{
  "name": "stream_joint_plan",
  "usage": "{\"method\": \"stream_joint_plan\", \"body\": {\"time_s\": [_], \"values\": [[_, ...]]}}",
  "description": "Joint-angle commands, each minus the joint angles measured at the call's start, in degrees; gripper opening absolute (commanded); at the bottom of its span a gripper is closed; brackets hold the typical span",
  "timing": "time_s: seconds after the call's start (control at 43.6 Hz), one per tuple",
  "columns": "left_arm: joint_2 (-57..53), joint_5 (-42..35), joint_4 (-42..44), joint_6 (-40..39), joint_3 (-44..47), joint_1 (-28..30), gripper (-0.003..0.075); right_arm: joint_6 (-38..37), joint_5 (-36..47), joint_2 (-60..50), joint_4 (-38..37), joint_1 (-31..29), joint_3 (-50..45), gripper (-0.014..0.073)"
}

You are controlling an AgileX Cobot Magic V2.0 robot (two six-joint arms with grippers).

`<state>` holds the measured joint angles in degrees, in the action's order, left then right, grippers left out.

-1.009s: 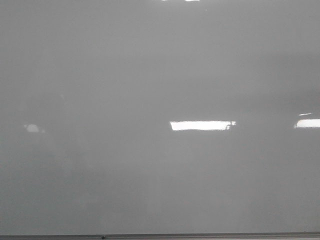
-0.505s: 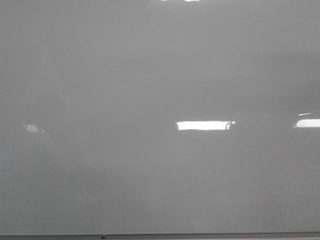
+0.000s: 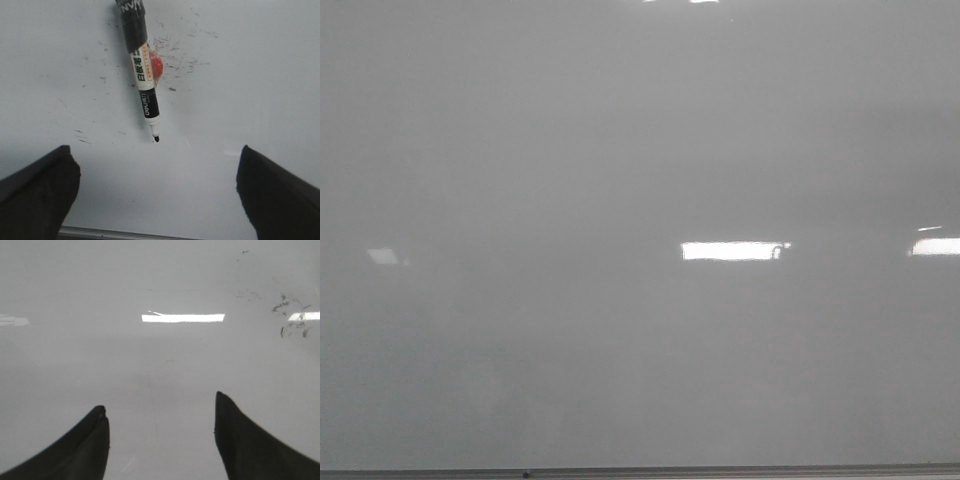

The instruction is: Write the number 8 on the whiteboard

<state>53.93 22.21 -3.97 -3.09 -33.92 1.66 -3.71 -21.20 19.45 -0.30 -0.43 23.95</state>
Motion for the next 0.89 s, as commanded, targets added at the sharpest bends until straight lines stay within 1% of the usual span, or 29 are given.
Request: {"method": "stream_joint_plan", "body": {"time_s": [0.0,0.184,0.39,0.596,0.872], "values": [[7.3,-2.5,-1.8,-0.9,-5.8,0.1,0.0617,0.0,4.9,0.8,-0.5,0.0,2.1,0.0483],[18.3,-5.4,-1.3,-0.9,-10.9,0.1,0.0617,0.0,4.9,0.8,-0.5,0.0,2.1,0.0483],[24.8,-8.5,-1.5,-1.1,-14.0,0.1,0.0617,0.0,4.9,0.8,-0.5,0.0,2.1,0.0483],[27.5,-13.4,-2.1,-1.1,-14.1,0.1,0.0617,0.0,4.9,0.8,-0.5,0.0,2.1,0.0483],[29.6,-14.4,-2.2,-1.1,-14.1,0.1,0.0616,0.0,4.9,0.8,-0.5,0.0,2.1,0.0483]]}}
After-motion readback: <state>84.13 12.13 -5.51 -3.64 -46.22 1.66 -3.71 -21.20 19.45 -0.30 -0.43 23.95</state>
